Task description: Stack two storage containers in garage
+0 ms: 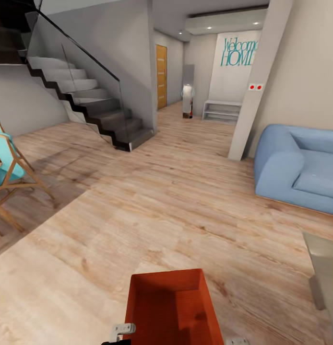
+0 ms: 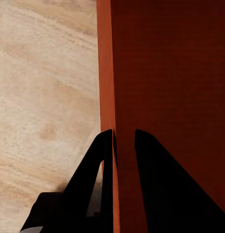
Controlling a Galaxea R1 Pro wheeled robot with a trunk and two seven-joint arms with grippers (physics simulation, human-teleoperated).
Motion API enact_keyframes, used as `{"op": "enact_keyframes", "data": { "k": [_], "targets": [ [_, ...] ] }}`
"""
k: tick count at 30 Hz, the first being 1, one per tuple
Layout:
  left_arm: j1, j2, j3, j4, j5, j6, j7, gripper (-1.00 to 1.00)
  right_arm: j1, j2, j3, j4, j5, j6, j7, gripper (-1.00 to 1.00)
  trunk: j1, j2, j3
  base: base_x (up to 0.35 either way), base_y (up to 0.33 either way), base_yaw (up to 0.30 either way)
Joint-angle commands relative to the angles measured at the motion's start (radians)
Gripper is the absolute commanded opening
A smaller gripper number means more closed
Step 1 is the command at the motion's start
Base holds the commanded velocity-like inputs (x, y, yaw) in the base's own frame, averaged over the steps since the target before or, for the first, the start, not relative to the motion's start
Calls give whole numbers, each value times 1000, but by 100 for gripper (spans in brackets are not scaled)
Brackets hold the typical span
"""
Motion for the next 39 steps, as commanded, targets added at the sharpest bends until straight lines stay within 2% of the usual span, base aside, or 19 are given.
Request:
{"op": "enact_keyframes", "data": {
  "k": [1, 39],
  "targets": [
    [0, 21, -15, -3, -3, -26, 10, -100, 0, -1, 11, 1, -17, 6, 1, -100, 0, 0, -1, 306, 0, 0],
    [0, 21, -15, -3, -3, -26, 10, -100, 0, -1, 12, 1, -17, 6, 1, -100, 0, 0, -1, 306, 0, 0]
  ]
}}
